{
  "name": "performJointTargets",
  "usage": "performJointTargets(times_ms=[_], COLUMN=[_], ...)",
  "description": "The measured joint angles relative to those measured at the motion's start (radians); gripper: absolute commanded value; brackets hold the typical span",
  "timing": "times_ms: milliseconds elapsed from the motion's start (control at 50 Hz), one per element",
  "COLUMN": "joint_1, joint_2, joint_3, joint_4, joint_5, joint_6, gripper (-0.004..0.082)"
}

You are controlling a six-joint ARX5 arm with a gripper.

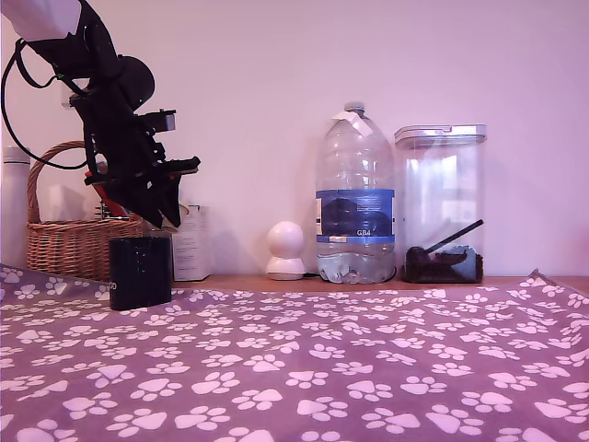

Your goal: Pick up the coffee capsules from the table one by one and drop them inside the nearest coffee cup

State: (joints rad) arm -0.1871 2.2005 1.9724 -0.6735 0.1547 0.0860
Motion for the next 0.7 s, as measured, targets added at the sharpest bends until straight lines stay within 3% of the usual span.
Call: performJointTargets(times_ms=[700], joint_1=[0.012], joint_2=[-0.077], joint_3=[0.000], joint_4=[0.031], joint_5=[0.001], joint_6=[-0.004], gripper=[0.0181])
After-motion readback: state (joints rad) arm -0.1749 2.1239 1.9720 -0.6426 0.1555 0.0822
